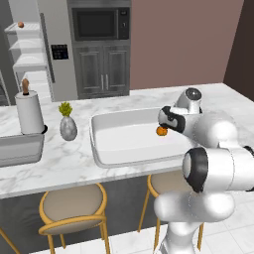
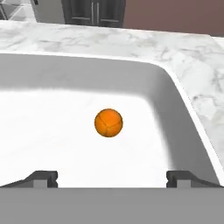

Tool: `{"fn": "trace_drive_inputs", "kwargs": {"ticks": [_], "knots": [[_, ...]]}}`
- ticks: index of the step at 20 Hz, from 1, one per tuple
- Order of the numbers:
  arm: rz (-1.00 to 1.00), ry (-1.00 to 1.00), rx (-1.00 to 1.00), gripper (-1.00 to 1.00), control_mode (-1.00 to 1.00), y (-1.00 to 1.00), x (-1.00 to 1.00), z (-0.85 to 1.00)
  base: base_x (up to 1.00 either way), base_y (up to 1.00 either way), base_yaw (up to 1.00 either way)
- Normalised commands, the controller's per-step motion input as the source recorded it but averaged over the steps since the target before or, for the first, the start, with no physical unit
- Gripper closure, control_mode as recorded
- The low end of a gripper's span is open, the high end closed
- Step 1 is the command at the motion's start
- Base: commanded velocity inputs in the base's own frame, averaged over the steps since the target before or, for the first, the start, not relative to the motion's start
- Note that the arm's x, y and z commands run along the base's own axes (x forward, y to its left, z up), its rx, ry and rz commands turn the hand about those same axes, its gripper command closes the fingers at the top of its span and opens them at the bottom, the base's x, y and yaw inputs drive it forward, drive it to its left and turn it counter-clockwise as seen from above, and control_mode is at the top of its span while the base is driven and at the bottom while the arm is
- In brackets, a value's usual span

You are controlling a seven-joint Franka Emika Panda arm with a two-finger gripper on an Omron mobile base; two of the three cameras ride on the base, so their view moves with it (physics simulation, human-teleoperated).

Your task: Place the cold items (onion and orange) from the fridge in one tupperware on the dining counter. Place the warm items (hot dog and kebab skewer) in the stove area in another tupperware.

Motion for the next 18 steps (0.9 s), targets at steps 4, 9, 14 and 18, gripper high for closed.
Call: {"fn": "trace_drive_inputs", "kwargs": {"ticks": [4, 9, 14, 18], "knots": [[0.10, 0.08, -0.20, -1.00, -1.00, 0.03, -1.00, 1.00, 0.00, 0.00, 0.00], [0.21, 0.16, -0.05, -1.00, -1.00, 0.11, -1.00, 0.91, 0.00, 0.00, 0.00], [0.24, 0.01, 0.03, -1.00, -1.00, 0.48, -1.00, 0.24, 0.00, 0.00, 0.00], [0.18, -0.08, 0.10, -1.00, -1.00, 0.74, -1.00, -0.41, 0.00, 0.00, 0.00]]}}
